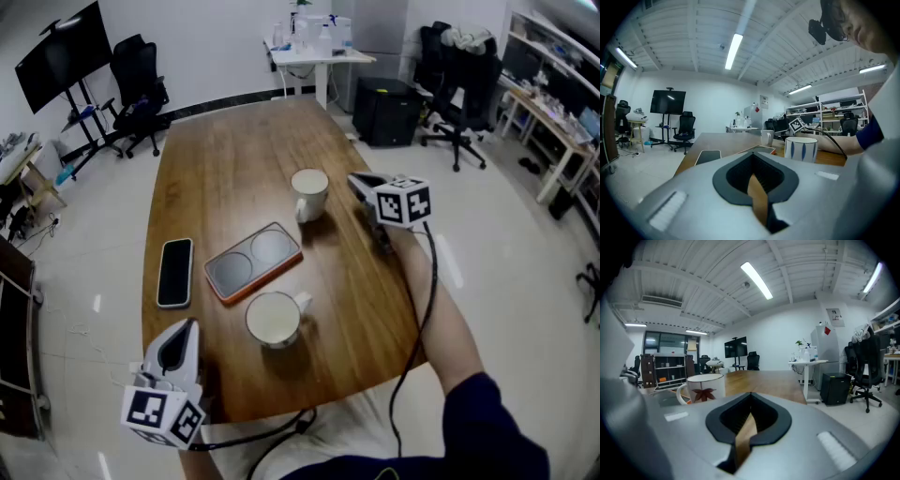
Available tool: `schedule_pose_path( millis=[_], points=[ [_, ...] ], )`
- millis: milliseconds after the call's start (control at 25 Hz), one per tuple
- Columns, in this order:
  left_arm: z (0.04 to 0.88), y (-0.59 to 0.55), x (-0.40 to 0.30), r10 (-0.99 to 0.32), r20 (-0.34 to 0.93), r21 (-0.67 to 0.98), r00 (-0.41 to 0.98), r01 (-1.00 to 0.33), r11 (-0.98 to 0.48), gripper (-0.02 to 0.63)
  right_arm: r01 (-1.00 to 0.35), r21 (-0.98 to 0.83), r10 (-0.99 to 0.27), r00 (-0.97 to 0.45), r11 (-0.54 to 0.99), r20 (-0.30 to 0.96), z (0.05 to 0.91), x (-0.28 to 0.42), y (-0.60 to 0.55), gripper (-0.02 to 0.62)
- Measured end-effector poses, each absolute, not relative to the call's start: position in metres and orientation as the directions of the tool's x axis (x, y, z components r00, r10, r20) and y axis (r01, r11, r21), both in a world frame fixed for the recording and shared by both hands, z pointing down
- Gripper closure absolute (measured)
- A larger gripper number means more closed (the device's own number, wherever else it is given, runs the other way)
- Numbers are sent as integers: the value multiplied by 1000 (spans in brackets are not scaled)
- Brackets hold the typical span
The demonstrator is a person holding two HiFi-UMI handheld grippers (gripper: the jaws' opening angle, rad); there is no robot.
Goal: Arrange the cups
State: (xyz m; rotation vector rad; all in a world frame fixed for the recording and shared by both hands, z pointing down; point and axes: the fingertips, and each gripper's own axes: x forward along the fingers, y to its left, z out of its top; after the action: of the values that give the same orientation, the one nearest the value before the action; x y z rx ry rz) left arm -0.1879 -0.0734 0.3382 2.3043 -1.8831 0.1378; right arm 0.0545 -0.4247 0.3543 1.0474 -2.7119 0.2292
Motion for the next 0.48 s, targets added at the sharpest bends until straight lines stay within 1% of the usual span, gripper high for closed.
schedule_pose_path(
  millis=[480],
  points=[
    [337, -72, -189, -966, 172, 69, 195, -980, -185, 601, -667, -61, -633, -728, 742, 262, 352, 49, -424, 594]
  ],
)
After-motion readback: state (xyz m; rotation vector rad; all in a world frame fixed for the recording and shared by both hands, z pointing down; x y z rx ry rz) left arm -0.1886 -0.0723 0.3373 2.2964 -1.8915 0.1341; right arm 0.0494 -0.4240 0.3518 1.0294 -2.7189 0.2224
